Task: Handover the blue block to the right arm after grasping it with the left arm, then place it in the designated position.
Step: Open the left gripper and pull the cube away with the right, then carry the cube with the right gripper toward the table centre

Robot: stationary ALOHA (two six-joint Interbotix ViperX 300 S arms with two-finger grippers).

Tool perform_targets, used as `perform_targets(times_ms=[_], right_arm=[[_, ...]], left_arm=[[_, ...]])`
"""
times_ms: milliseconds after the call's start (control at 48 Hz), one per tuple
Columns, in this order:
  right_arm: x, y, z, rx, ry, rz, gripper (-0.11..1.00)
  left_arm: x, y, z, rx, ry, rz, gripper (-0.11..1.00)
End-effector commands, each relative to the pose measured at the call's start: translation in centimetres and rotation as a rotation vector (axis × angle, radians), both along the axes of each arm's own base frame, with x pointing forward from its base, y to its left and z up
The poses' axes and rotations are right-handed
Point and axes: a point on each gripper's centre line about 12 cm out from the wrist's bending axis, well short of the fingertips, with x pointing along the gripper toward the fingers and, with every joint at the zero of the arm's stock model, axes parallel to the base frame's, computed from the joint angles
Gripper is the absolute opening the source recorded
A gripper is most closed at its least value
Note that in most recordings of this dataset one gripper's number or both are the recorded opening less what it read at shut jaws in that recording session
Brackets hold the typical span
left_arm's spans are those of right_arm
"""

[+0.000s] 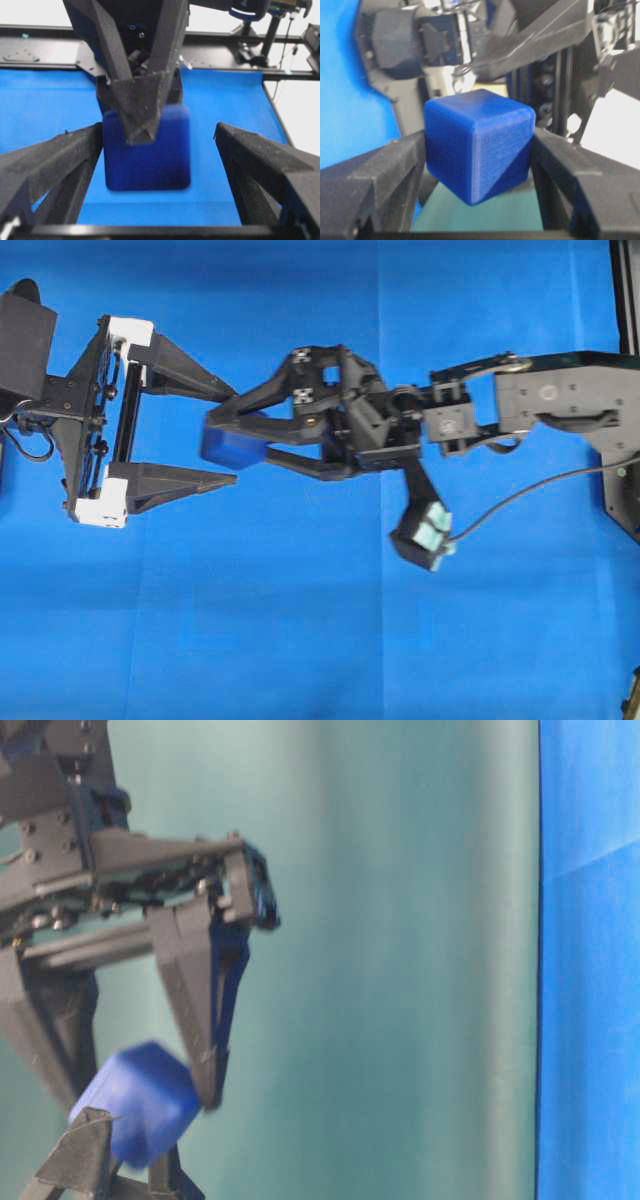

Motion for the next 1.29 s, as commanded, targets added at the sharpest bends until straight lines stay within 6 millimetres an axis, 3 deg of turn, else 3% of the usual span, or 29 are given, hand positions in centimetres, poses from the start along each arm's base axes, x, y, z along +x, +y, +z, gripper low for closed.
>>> perform_targets(times_ms=[0, 604, 832, 1061, 1270], right_arm=[[-1.7, 0.1, 2.0, 0.019, -0.043, -0.002, 0.47], [-12.3, -0.8, 2.6, 0.019, -0.010, -0.089, 0.47], [-12.9, -1.0, 2.5, 0.066, 0.013, -0.117, 0.47], [-13.0, -1.0, 2.3, 0.321, 0.039, -0.159, 0.47], [-13.4, -1.0, 2.4, 0.664, 0.065, -0.217, 0.47]], left_arm=[[-0.2, 0.0, 0.9, -0.002, -0.029, -0.002, 0.93], [-0.4, 0.0, 0.8, -0.002, -0.023, -0.002, 0.93], [-0.3, 0.0, 0.8, 0.000, -0.022, -0.002, 0.93], [-0.3, 0.0, 0.7, -0.003, -0.020, -0.002, 0.93], [-0.2, 0.0, 0.7, 0.000, -0.018, -0.002, 0.93]])
